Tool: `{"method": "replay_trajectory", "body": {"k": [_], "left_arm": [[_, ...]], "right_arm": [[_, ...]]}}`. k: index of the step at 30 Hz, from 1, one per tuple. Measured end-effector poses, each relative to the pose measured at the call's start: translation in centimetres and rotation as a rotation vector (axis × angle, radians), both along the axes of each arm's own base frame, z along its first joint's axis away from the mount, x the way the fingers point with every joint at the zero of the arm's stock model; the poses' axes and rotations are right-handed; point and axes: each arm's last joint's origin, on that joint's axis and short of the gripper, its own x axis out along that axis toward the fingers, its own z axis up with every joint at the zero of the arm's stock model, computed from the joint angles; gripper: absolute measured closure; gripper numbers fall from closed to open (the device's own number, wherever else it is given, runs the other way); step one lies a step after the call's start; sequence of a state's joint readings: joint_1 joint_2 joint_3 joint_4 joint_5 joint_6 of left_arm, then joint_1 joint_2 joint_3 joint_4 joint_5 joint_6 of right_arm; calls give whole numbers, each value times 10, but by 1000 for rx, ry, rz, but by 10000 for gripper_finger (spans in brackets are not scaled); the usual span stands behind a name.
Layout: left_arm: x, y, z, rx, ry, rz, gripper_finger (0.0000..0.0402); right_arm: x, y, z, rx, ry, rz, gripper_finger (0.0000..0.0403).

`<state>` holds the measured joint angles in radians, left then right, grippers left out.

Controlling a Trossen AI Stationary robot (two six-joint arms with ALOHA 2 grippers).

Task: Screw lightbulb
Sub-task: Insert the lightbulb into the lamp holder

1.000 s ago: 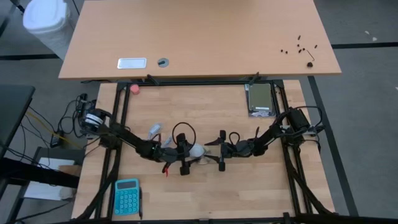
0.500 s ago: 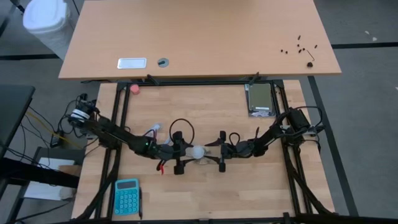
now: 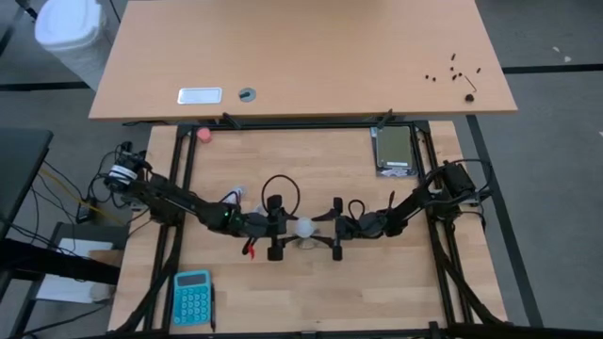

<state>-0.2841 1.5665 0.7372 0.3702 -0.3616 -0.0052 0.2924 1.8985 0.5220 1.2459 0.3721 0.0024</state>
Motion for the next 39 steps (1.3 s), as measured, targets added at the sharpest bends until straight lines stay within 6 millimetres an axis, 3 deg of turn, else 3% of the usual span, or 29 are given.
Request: {"method": "replay_trajectory", "body": {"k": [20, 39], "left_arm": [[0, 10, -5, 4, 51, 18, 158], [0, 13, -5, 17, 50, 67, 159]], "right_arm": [[-2, 1, 2, 59, 45, 3, 149], [-7, 18, 3, 108, 38, 72, 149]]}}
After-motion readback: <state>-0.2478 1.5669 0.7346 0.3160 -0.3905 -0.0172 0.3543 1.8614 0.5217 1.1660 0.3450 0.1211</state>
